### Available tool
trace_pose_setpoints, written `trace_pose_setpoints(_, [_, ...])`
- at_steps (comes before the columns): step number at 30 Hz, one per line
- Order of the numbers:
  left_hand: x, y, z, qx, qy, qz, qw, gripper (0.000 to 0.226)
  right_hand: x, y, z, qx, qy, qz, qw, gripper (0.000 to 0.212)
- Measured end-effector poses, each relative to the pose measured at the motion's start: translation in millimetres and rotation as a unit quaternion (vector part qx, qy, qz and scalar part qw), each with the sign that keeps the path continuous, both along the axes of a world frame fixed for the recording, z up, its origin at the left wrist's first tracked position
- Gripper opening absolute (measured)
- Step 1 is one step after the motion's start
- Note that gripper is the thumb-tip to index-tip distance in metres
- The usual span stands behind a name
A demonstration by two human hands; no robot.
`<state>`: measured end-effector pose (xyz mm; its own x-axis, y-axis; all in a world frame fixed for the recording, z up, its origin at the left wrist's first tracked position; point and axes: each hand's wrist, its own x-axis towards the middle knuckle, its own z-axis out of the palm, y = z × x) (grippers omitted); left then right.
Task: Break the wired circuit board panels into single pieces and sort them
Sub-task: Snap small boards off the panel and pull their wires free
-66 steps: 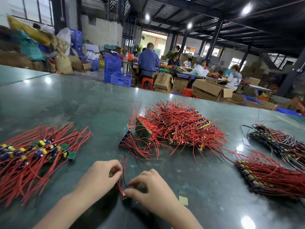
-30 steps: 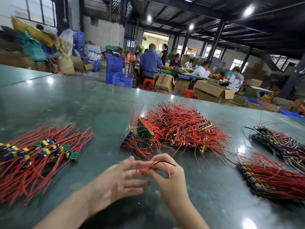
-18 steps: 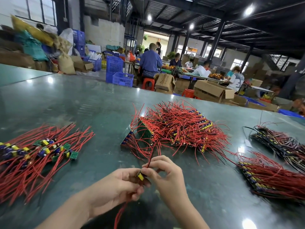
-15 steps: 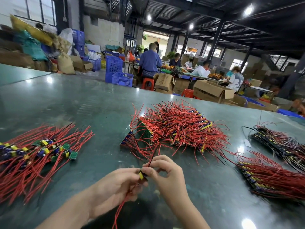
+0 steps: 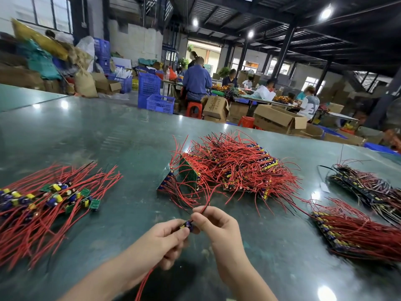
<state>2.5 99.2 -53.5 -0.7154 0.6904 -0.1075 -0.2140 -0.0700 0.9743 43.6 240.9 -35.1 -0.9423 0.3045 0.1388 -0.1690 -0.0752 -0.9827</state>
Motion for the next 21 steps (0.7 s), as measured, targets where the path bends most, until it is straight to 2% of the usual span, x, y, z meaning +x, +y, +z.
trace_pose_setpoints(6, [2.3,2.3,10.4,-0.016,-0.026,-0.004,1.0,0.042,1.2,-2.9,2.3,-0.04,0.023,-0.048,0.998,0.021])
trace_pose_setpoints(15, [10.0,3.2,16.8,-0.008,-0.027,-0.033,0.999,0.032,-3.2,-0.8,3.2,-0.09,-0.004,-0.102,0.991,0.017])
trace_pose_setpoints(18, [11.3,3.7,15.7,-0.003,-0.014,-0.048,0.999,0.033,-7.4,12.0,5.0,-0.14,0.0,-0.141,0.98,0.02])
trace_pose_setpoints(21, [10.4,5.7,14.8,-0.003,0.001,-0.056,0.998,0.033,-6.6,17.1,7.4,-0.14,0.012,-0.137,0.981,0.014])
